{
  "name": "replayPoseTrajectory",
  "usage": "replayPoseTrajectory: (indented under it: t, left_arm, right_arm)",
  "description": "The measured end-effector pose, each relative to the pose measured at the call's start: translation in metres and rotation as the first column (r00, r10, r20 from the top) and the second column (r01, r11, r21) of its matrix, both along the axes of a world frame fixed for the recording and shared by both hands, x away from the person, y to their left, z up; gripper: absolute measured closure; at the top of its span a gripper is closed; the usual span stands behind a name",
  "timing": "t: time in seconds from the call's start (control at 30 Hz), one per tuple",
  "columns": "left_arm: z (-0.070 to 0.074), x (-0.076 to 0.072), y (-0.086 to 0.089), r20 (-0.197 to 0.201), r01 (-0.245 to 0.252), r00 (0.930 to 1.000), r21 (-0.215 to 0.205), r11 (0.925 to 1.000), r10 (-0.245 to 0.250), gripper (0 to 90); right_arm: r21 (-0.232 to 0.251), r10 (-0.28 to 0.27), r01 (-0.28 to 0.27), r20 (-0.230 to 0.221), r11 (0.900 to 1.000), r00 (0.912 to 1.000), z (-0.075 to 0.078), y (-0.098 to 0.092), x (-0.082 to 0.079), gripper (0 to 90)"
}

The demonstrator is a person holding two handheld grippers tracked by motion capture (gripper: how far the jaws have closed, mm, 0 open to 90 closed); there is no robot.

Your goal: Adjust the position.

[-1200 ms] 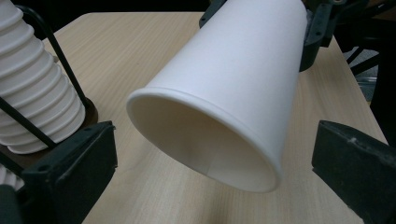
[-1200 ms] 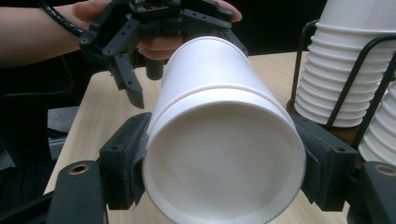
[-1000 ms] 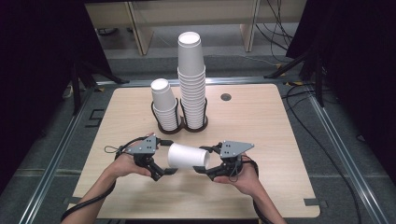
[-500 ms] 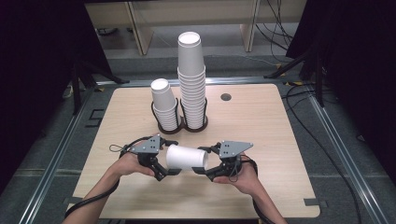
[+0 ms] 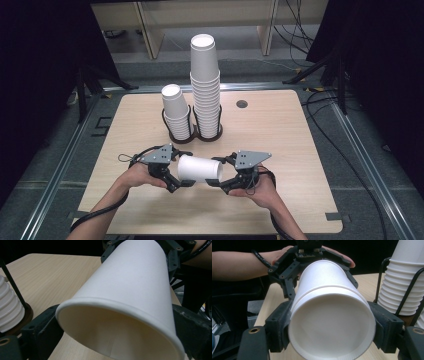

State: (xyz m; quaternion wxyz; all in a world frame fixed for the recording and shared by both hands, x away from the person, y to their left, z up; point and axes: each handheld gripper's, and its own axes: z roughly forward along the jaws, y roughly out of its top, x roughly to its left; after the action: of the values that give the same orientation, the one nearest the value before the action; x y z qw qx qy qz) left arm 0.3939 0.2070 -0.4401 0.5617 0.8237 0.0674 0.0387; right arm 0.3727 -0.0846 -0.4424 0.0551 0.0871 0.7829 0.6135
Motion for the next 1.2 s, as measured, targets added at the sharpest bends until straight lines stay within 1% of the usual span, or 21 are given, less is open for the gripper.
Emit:
replayPoseTrajectory:
  t: [0.03, 0.1, 0.13, 0.2, 0.27, 0.3, 0.33, 0.53, 0.57, 0.6, 0.67, 0.77, 0.8, 0.83, 0.93, 0.97, 1.03, 1.07, 1.1, 1.13, 1.2]
  left_arm:
    - [0.001, 0.0, 0.001, 0.003, 0.001, 1.0, 0.015, 0.9999, -0.001, 5.1]
    - [0.002, -0.001, 0.001, 0.003, -0.005, 1.0, 0.004, 1.0, 0.005, 5.9]
    - [0.003, 0.0, 0.003, 0.035, 0.0, 0.9994, 0.038, 0.9993, -0.002, 6.2]
    - [0.003, -0.002, 0.003, 0.026, -0.003, 0.9997, 0.021, 0.9998, 0.002, 7.0]
    - [0.005, -0.002, 0.004, 0.038, 0.003, 0.9993, 0.023, 0.9997, -0.003, 8.6]
    - [0.005, -0.003, 0.004, 0.04, 0.004, 0.9992, 0.016, 0.9999, -0.005, 9.4]
    - [0.007, -0.003, 0.007, 0.062, 0.011, 0.998, 0.04, 0.9991, -0.013, 9.9]
    - [0.008, -0.003, 0.009, 0.092, 0.027, 0.9953, 0.04, 0.9988, -0.031, 13.1]
    - [0.008, -0.003, 0.01, 0.092, 0.027, 0.9953, 0.048, 0.9985, -0.031, 13.1]
    - [0.009, -0.004, 0.01, 0.096, 0.031, 0.9947, 0.047, 0.9984, -0.035, 13.8]
    - [0.009, -0.004, 0.011, 0.098, 0.031, 0.9946, 0.046, 0.9985, -0.035, 14.3]
    - [0.009, -0.003, 0.011, 0.112, 0.036, 0.9928, 0.05, 0.9981, -0.042, 14.8]
    - [0.01, -0.003, 0.012, 0.117, 0.035, 0.9922, 0.066, 0.9972, -0.043, 15.1]
    - [0.009, -0.004, 0.011, 0.103, 0.035, 0.9939, 0.048, 0.9983, -0.039, 15.1]
    - [0.011, -0.004, 0.011, 0.108, 0.037, 0.9932, 0.056, 0.9977, -0.043, 16.0]
    - [0.011, -0.004, 0.011, 0.108, 0.037, 0.9932, 0.056, 0.9977, -0.043, 16.3]
    - [0.012, -0.005, 0.011, 0.122, 0.043, 0.9911, 0.081, 0.9958, -0.053, 17.0]
    - [0.013, -0.006, 0.01, 0.131, 0.035, 0.9904, 0.075, 0.9966, -0.045, 17.3]
    - [0.013, -0.006, 0.01, 0.131, 0.035, 0.9904, 0.075, 0.9966, -0.045, 17.7]
    - [0.015, -0.006, 0.01, 0.15, 0.036, 0.9873, 0.103, 0.9941, -0.051, 18.0]
    - [0.016, -0.007, 0.01, 0.143, 0.036, 0.9885, 0.093, 0.995, -0.049, 18.7]
  right_arm:
    - [0.008, 0.006, -0.006, -0.008, 1.0, 0.9999, 0.0, 0.0, 0.0, 27.8]
    - [0.011, 0.01, -0.01, -0.017, 1.0, 0.9998, -0.001, 0.0, 0.001, 27.4]
    - [-0.001, 0.011, -0.011, -0.016, 1.0, 0.9998, -0.001, 0.0, 0.002, 27.0]
    - [0.003, 0.006, -0.006, -0.008, 1.0, 0.9999, -0.002, 0.001, 0.003, 26.5]
    - [-0.005, 0.008, -0.008, -0.015, 1.0, 0.9999, -0.002, 0.001, 0.004, 26.2]
    - [-0.001, 0.033, -0.033, -0.036, 0.999, 0.9988, -0.004, 0.003, 0.005, 25.7]
    - [-0.016, 0.01, -0.01, -0.03, 1.0, 0.9995, -0.004, 0.002, 0.004, 25.7]
    - [-0.042, 0.024, -0.025, -0.011, 0.999, 0.9996, -0.004, 0.003, 0.007, 25.8]
    - [-0.042, 0.024, -0.025, -0.011, 0.999, 0.9996, -0.004, 0.003, 0.007, 25.8]
    - [-0.052, 0.027, -0.029, -0.034, 0.998, 0.999, -0.004, 0.003, 0.005, 26.0]
    - [-0.052, 0.034, -0.035, -0.013, 0.998, 0.9993, -0.003, 0.004, 0.006, 26.1]
    - [-0.051, 0.037, -0.038, -0.022, 0.998, 0.9991, -0.003, 0.004, 0.006, 26.1]
    - [-0.053, 0.035, -0.036, -0.014, 0.998, 0.9993, -0.002, 0.003, 0.006, 26.1]
    - [-0.053, 0.035, -0.036, -0.014, 0.998, 0.9993, -0.002, 0.003, 0.006, 26.1]
    - [-0.059, 0.03, -0.03, -0.013, 0.998, 0.9995, -0.003, 0.003, 0.006, 25.6]
    - [-0.061, 0.025, -0.026, -0.025, 0.998, 0.9994, -0.003, 0.003, 0.006, 25.2]
    - [-0.068, 0.015, -0.017, -0.027, 0.998, 0.9995, -0.004, 0.004, 0.006, 24.3]
    - [-0.068, 0.015, -0.015, -0.002, 0.998, 0.9999, -0.005, 0.004, 0.007, 24.3]
    - [-0.068, 0.015, -0.015, -0.002, 0.998, 0.9999, -0.005, 0.004, 0.007, 24.3]
    - [-0.075, 0.013, -0.015, -0.021, 0.997, 0.9997, -0.005, 0.004, 0.006, 24.2]
    - [-0.07, 0.015, -0.016, -0.02, 0.997, 0.9997, -0.005, 0.004, 0.007, 24.2]
